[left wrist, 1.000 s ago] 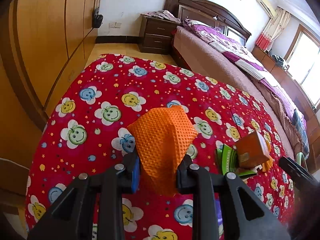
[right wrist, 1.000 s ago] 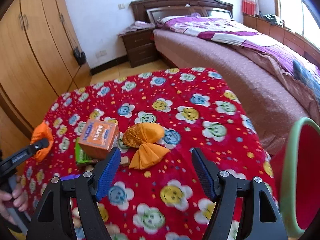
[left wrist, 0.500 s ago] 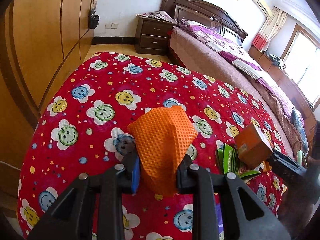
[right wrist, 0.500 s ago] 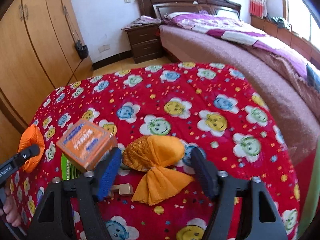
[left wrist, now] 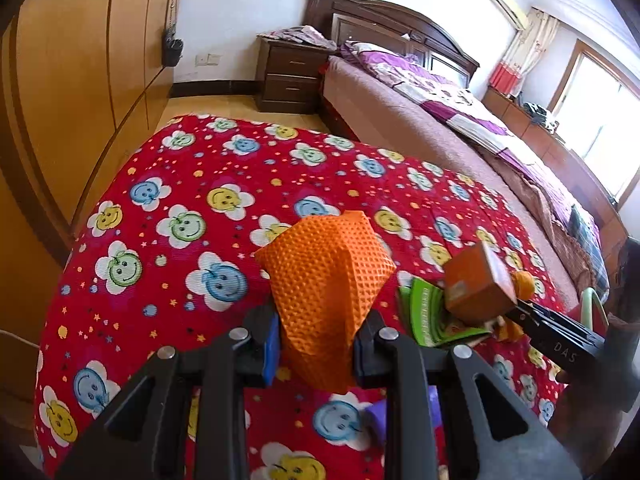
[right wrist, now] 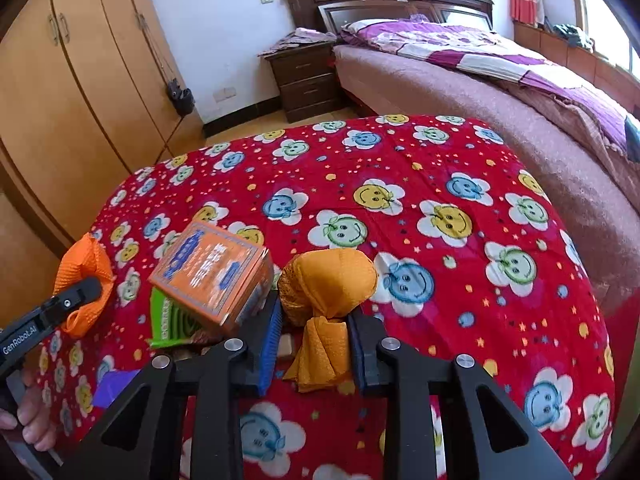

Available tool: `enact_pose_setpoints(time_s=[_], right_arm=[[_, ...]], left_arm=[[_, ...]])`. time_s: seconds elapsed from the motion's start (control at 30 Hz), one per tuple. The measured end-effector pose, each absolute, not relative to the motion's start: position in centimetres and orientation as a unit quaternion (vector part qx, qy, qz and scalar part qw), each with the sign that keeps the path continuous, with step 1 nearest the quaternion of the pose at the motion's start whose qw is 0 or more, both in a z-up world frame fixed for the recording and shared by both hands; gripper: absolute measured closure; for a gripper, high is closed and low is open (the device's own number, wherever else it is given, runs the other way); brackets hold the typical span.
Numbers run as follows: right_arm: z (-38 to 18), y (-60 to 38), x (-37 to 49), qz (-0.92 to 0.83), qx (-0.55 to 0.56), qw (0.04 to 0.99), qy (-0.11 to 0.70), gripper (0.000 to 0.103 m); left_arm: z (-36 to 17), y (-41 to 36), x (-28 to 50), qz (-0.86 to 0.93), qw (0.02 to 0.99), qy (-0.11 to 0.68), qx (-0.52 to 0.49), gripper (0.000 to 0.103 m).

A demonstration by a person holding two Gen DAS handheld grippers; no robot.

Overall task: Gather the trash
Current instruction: 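Grasp the orange mesh bag with the left gripper while the right grasps the yellow cloth bow, then carry the mesh bag and cloth bow over the bucket and open both grippers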

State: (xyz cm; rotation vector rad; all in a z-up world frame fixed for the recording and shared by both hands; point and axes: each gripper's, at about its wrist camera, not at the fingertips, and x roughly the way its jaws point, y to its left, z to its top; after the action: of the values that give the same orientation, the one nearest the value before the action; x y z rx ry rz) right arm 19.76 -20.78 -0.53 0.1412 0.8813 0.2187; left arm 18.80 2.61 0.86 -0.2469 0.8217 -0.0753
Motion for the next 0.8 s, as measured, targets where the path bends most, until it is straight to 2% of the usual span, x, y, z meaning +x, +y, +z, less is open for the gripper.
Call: enact_pose_setpoints(time_s=[0.8], right_arm=[[4.3, -26.9, 7.6, 0.066, 0.099, 0.922, 0.368, 0.073]], left_arm=[[5.0, -5.8, 13.1, -0.126, 0.911, 0.384, -0.082, 0.076]])
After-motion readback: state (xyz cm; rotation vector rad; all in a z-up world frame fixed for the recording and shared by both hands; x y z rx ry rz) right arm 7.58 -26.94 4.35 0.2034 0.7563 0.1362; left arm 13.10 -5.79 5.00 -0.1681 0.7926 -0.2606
